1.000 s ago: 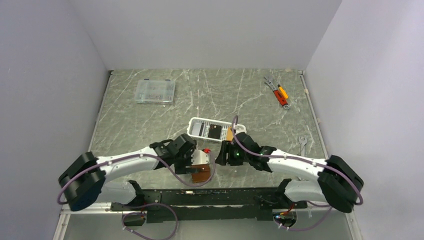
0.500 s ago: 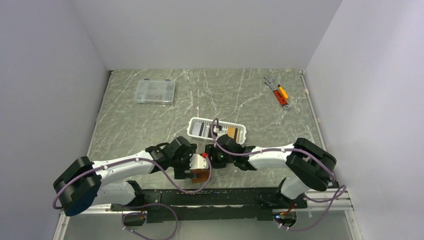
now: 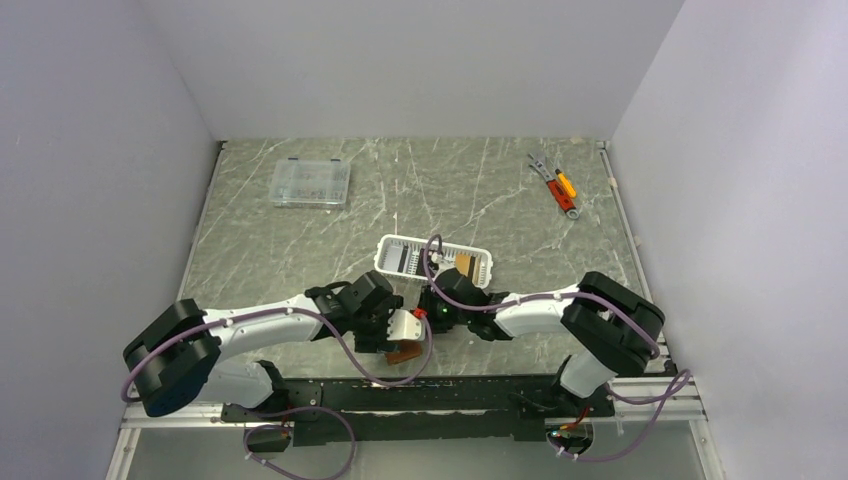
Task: Put the credit cards into the card holder
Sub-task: Pick up the card holder from the corner of the board.
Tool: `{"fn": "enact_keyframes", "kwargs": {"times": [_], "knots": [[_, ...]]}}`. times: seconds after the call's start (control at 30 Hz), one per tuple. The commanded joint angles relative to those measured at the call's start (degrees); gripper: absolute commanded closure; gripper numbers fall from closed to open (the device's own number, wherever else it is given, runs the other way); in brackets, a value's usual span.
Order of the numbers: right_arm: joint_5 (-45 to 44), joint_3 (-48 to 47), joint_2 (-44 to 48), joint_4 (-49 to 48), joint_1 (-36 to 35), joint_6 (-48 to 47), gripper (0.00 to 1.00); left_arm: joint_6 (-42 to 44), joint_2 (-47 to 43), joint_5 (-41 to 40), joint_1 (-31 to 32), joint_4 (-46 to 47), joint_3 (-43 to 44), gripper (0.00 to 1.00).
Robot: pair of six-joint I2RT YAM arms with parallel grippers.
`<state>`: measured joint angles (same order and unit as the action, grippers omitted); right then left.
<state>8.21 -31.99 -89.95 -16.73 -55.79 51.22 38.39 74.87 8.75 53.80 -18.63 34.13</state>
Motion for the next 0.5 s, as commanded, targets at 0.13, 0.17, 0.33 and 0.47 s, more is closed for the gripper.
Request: {"fn": "enact_keyframes", "kwargs": {"times": [0.13,0.17,0.33,0.47], "knots": [[6.94,2.14,5.14,-6.95,-1.46,0.24,1.00,-2.03,-3.26,-0.73,0.20,4.03,-0.73,0.21],[7.10,2.30,6.19,-6.71,-1.38,-0.06,1.00,-2.46,-4.80,-0.29,0.08,2.81,-0.03,0.19],[5.91,1.68,14.03,-1.53,-1.17,-4.67,1.00,-7.05,-7.67,7.90,-6.64,-6.36,7.48,0.02],[4.20,-0.46,20.62,6.21,-1.32,-9.96,1.00,-8.95,-9.35,22.37,-14.59,-13.66,12.84,0.01]]}}
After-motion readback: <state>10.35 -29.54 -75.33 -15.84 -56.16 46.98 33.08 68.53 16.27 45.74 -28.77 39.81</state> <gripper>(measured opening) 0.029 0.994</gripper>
